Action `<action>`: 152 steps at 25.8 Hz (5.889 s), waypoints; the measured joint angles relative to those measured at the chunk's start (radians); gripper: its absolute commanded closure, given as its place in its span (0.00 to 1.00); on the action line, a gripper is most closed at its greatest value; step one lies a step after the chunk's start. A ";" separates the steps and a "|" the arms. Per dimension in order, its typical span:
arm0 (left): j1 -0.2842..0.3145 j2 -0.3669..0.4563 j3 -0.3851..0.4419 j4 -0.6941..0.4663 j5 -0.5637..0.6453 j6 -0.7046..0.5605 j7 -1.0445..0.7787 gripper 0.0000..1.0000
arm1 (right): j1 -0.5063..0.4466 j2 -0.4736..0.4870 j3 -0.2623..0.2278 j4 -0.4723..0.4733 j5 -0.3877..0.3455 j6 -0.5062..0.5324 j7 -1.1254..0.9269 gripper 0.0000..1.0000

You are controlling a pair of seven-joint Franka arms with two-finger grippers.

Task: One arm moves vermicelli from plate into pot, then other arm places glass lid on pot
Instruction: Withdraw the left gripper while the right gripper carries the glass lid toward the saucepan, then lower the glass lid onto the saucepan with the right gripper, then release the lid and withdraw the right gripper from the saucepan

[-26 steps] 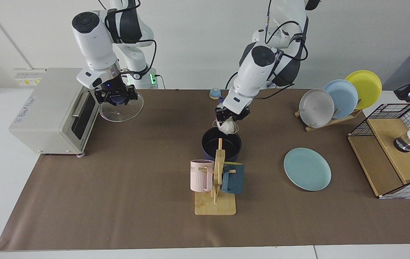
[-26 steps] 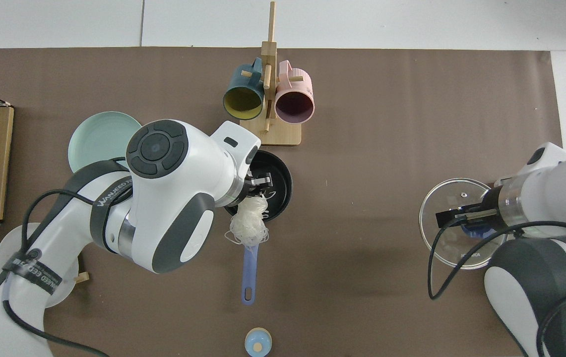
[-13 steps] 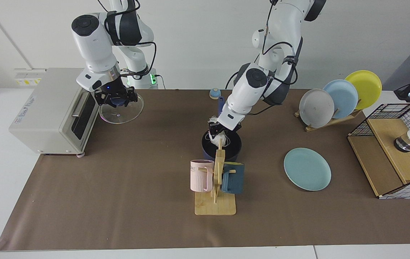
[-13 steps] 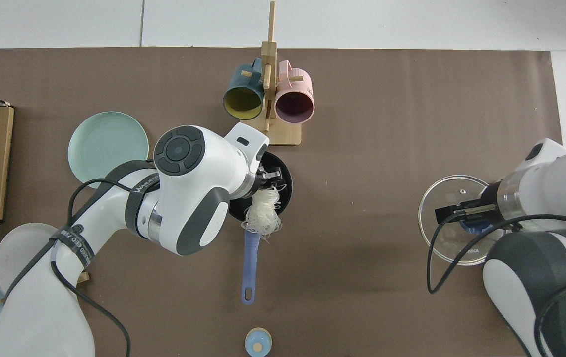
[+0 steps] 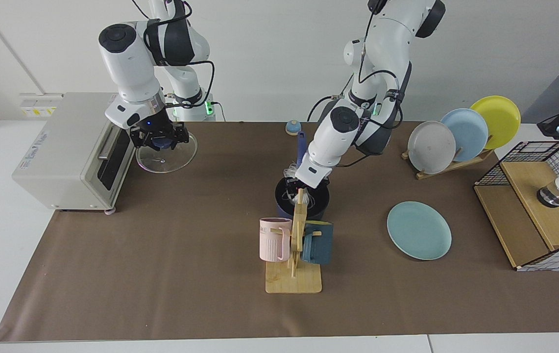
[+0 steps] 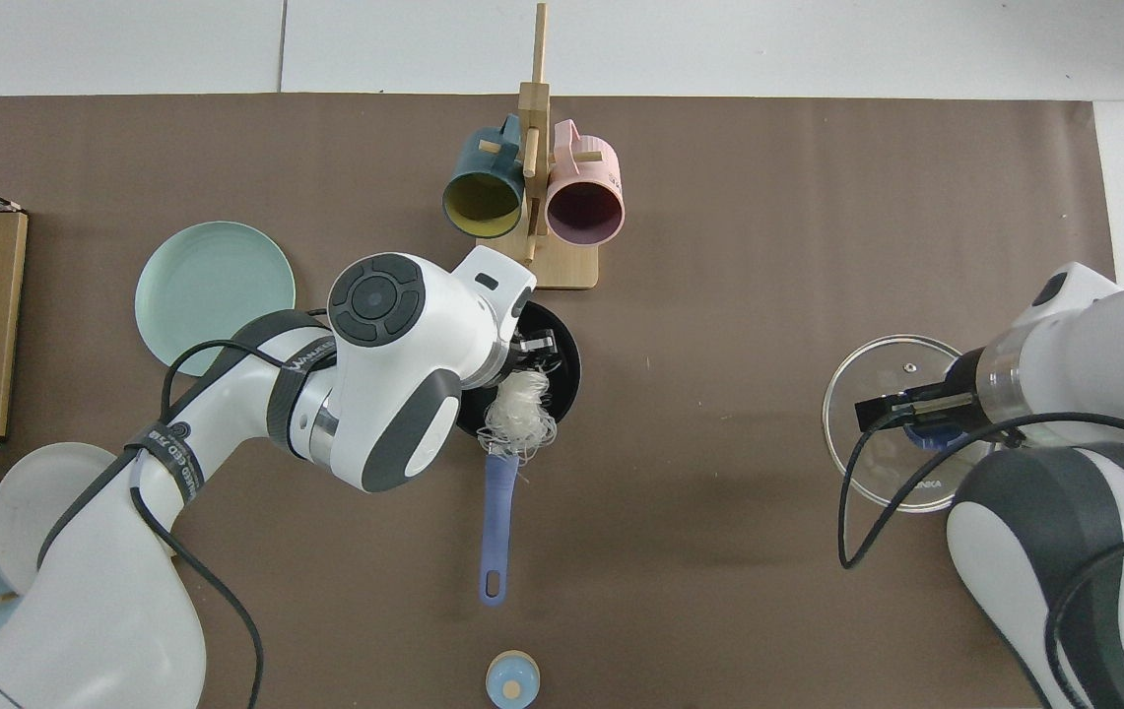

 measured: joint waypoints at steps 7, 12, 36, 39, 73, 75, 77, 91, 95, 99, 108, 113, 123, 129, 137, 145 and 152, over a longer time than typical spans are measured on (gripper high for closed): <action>0.000 0.016 0.000 0.001 0.003 0.006 -0.001 0.08 | 0.000 0.004 0.001 0.013 0.000 0.005 0.000 1.00; 0.000 0.016 0.000 0.002 0.003 0.007 -0.004 0.00 | 0.000 0.004 0.001 0.020 0.003 0.005 0.000 1.00; 0.003 -0.303 0.303 0.168 -0.013 -0.510 0.387 0.00 | 0.012 0.067 0.224 0.050 0.040 0.069 0.360 1.00; 0.003 -0.360 0.382 0.169 -0.052 -0.581 0.489 0.00 | 0.012 0.101 0.273 0.085 0.040 0.069 0.437 1.00; 0.002 -0.458 0.501 0.143 -0.069 -0.685 0.703 0.00 | 0.244 0.726 0.466 0.630 -0.336 0.008 1.147 1.00; 0.002 -0.459 0.501 0.143 -0.069 -0.685 0.703 0.00 | 0.244 0.735 0.466 0.636 -0.337 0.008 1.147 1.00; 0.002 -0.459 0.501 0.143 -0.069 -0.684 0.703 0.00 | 0.245 0.741 0.466 0.639 -0.338 0.010 1.147 1.00; 0.002 -0.459 0.501 0.143 -0.069 -0.683 0.703 0.00 | 0.246 0.789 0.455 0.677 -0.355 0.046 1.147 1.00; 0.002 -0.459 0.501 0.143 -0.069 -0.683 0.703 0.00 | 0.246 0.809 0.455 0.706 -0.356 0.046 1.147 1.00; 0.002 -0.459 0.501 0.143 -0.069 -0.682 0.703 0.00 | 0.247 0.814 0.455 0.714 -0.362 0.046 1.147 1.00; 0.002 -0.459 0.501 0.143 -0.069 -0.682 0.703 0.00 | 0.260 0.844 0.454 0.747 -0.373 0.047 1.147 1.00; 0.002 -0.459 0.501 0.143 -0.069 -0.682 0.703 0.00 | 0.273 0.854 0.446 0.759 -0.374 0.046 1.148 1.00; 0.002 -0.459 0.501 0.143 -0.069 -0.682 0.703 0.00 | 0.278 0.856 0.443 0.770 -0.375 0.020 1.148 1.00; 0.002 -0.459 0.501 0.143 -0.069 -0.682 0.703 0.00 | 0.282 0.857 0.443 0.776 -0.383 -0.014 1.148 1.00; 0.002 -0.459 0.501 0.143 -0.069 -0.682 0.703 0.00 | 0.285 0.863 0.443 0.787 -0.384 -0.030 1.148 0.00; 0.002 -0.459 0.501 0.143 -0.069 -0.681 0.703 0.00 | 0.285 0.871 0.441 0.801 -0.384 -0.067 1.147 0.00; 0.002 -0.459 0.501 0.143 -0.069 -0.681 0.703 0.00 | 0.285 0.864 0.495 0.862 -0.385 -0.149 1.146 0.00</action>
